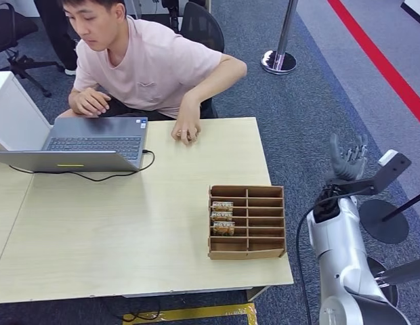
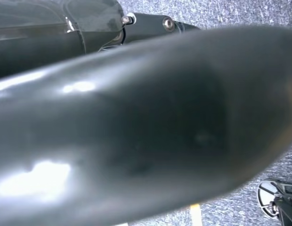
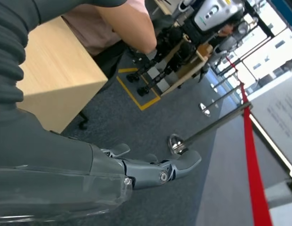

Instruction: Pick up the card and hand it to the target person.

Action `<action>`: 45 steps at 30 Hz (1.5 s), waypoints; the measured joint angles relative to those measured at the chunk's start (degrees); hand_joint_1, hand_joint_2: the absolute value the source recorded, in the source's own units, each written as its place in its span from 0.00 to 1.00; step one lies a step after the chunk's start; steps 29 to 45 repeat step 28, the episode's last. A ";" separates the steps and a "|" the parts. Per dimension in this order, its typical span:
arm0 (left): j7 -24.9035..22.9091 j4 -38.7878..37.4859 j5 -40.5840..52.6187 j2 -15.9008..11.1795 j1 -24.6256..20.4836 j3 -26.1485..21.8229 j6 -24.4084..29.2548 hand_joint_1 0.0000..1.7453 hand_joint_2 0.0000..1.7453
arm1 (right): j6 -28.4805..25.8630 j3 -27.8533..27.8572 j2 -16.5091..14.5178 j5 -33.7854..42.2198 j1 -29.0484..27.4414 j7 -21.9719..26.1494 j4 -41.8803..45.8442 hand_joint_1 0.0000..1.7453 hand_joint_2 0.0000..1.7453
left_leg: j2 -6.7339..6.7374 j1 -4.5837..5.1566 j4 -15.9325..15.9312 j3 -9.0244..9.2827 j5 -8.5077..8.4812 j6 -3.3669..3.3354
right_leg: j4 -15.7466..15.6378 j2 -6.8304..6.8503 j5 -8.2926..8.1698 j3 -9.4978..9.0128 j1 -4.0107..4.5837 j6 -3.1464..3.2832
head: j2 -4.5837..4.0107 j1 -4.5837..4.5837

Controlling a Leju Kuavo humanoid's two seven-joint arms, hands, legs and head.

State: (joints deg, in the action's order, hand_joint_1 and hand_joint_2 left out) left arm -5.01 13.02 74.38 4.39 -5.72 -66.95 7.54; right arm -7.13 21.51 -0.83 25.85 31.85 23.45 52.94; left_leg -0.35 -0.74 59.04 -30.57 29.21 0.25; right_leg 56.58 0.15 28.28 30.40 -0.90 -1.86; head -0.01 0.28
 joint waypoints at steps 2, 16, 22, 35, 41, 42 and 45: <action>-0.25 -0.01 -0.04 0.00 -0.01 0.00 0.02 0.00 0.00 | 0.71 3.13 0.76 3.84 -0.73 -0.94 -1.66 0.00 1.00 | 0.00 0.00 0.00 0.00 0.00 0.00 | -0.01 0.00 0.00 0.01 0.00 0.00 | 0.00 0.00; -1.41 -0.01 0.23 0.00 -0.12 0.00 0.26 0.00 0.25 | 1.81 21.54 6.18 14.22 -11.42 -4.49 -23.28 0.00 1.00 | -0.01 -0.01 -0.01 -0.02 0.05 0.01 | -0.02 0.08 0.03 0.04 0.01 -0.01 | -0.01 0.01; -1.90 -0.01 0.22 0.00 -0.10 0.00 0.88 0.00 1.00 | -2.86 23.15 6.20 10.29 -19.74 -7.70 -30.62 0.00 1.00 | -0.14 -0.02 -0.03 -0.09 0.06 0.01 | -0.02 0.20 0.10 0.03 0.02 -0.01 | -0.01 0.01; -2.99 -0.01 -0.23 0.07 -0.06 -0.09 2.30 0.00 1.00 | -11.68 23.09 5.69 5.05 -25.59 -12.10 -35.46 0.00 1.00 | -0.11 -0.02 -0.05 -0.15 0.13 0.04 | -0.02 0.13 0.12 0.03 0.02 -0.02 | -0.01 0.01; -2.99 -0.01 -0.23 0.07 -0.06 -0.09 2.30 0.00 1.00 | -11.68 23.09 5.69 5.05 -25.59 -12.10 -35.46 0.00 1.00 | -0.11 -0.02 -0.05 -0.15 0.13 0.04 | -0.02 0.13 0.12 0.03 0.02 -0.02 | -0.01 0.01; -2.99 -0.01 -0.23 0.07 -0.06 -0.09 2.30 0.00 1.00 | -11.68 23.09 5.69 5.05 -25.59 -12.10 -35.46 0.00 1.00 | -0.11 -0.02 -0.05 -0.15 0.13 0.04 | -0.02 0.13 0.12 0.03 0.02 -0.02 | -0.01 0.01; -2.99 -0.01 -0.23 0.07 -0.06 -0.09 2.30 0.00 1.00 | -11.68 23.09 5.69 5.05 -25.59 -12.10 -35.46 0.00 1.00 | -0.11 -0.02 -0.05 -0.15 0.13 0.04 | -0.02 0.13 0.12 0.03 0.02 -0.02 | -0.01 0.01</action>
